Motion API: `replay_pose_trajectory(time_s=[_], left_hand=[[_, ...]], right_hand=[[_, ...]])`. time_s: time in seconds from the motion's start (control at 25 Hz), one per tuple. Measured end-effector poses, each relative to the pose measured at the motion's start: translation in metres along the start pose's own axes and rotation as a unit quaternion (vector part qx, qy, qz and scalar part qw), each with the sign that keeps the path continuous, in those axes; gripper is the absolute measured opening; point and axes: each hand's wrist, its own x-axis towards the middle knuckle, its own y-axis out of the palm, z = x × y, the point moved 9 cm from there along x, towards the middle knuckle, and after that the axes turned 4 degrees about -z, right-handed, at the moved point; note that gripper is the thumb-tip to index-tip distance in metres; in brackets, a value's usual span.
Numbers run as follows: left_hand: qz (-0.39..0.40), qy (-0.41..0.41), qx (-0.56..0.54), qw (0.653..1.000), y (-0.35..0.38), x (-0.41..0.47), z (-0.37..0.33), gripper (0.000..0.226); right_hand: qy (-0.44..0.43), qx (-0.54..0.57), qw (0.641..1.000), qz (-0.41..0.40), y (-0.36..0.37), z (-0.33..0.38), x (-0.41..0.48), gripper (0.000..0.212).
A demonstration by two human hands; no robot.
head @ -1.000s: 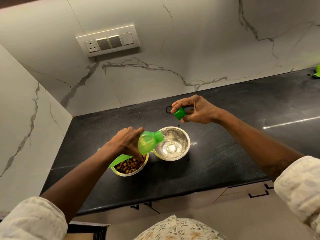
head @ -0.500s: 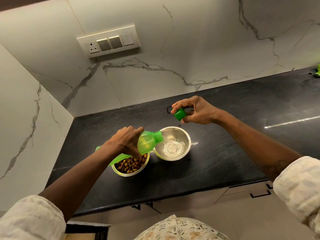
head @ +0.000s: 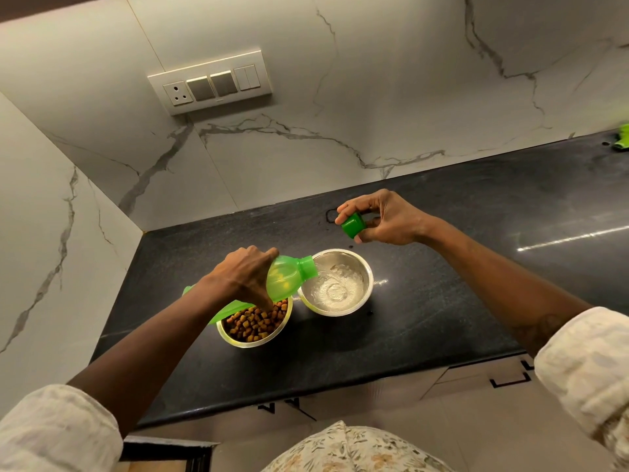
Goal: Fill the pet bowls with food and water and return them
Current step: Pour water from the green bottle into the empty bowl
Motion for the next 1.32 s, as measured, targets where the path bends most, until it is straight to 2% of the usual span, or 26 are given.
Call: replay_pose_trajectory(time_s=[0.52,1.32], left_hand=[[-0.001,-0.005,0.011,1.0,-0.005,-0.002,0.008,0.115],[-0.005,-0.003,0.029,1.0,-0.019,-0.009,0.014,0.111]], right_hand=[[0.004,-0.009,1.0,0.004,0.004,-0.004,0.003,0.048],[0.009,-0.006,1.0,0.006,0.012,-0.003,0.005,0.049]])
